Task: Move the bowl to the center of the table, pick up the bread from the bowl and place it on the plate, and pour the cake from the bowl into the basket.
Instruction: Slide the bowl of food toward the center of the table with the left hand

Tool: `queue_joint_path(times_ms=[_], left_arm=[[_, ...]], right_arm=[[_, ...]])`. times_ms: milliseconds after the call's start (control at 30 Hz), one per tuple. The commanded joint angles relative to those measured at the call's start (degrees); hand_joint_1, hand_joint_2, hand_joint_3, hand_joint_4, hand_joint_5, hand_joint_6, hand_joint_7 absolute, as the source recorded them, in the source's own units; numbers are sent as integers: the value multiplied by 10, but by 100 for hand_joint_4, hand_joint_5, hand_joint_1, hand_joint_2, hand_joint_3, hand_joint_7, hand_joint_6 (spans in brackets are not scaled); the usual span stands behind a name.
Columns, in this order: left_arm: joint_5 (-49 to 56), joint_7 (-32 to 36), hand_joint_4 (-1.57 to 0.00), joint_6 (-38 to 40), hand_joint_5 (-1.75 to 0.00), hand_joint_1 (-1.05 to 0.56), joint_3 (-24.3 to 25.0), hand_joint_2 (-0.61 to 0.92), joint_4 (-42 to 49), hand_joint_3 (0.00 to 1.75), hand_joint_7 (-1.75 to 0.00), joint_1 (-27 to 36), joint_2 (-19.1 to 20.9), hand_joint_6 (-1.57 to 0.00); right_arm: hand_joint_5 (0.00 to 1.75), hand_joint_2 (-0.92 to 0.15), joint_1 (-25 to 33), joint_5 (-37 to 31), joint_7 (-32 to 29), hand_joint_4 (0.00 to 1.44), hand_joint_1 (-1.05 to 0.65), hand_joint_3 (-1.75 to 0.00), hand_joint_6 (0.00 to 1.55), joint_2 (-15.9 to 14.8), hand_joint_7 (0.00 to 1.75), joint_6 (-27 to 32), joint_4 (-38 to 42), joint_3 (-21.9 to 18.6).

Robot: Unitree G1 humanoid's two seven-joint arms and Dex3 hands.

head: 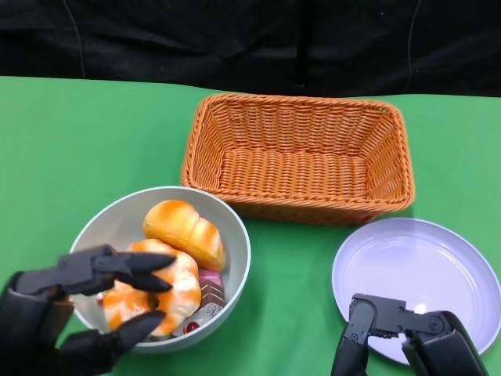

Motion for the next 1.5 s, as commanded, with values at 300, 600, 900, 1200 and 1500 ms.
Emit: queue_joint_path(times_ms=[300, 600, 900, 1200, 1500], left_arm=[[-7, -5, -52, -4, -14, -64, 63, 92, 37, 28, 0, -23, 46, -48], [112, 68, -34, -12, -2, -69, 124, 92, 100, 30, 0, -58, 64, -32], [206, 138, -24, 102, 0, -66, 116, 92, 122, 43, 0, -76, 57, -22], [197, 102, -27, 315, -2, -69, 82, 92, 111, 49, -1, -99, 70, -18], [76, -3, -16, 603, 0, -69, 91, 92, 84, 47, 0, -157, 78, -12]], right_arm=[[175, -10, 9, -5, -7, 97, 9, -175, 92, -3, 145, -11, -9, 0], [175, -12, 12, 0, -6, 98, 11, -175, 92, -3, 146, -8, -7, 5], [175, -14, 12, -1, -7, 98, 11, -175, 91, -3, 146, -8, -7, 5], [175, -15, 18, 5, -3, 97, 6, -175, 89, -6, 147, -3, -16, 5], [175, -15, 21, -2, -5, 97, 5, -175, 89, -7, 148, -2, -20, 5]])
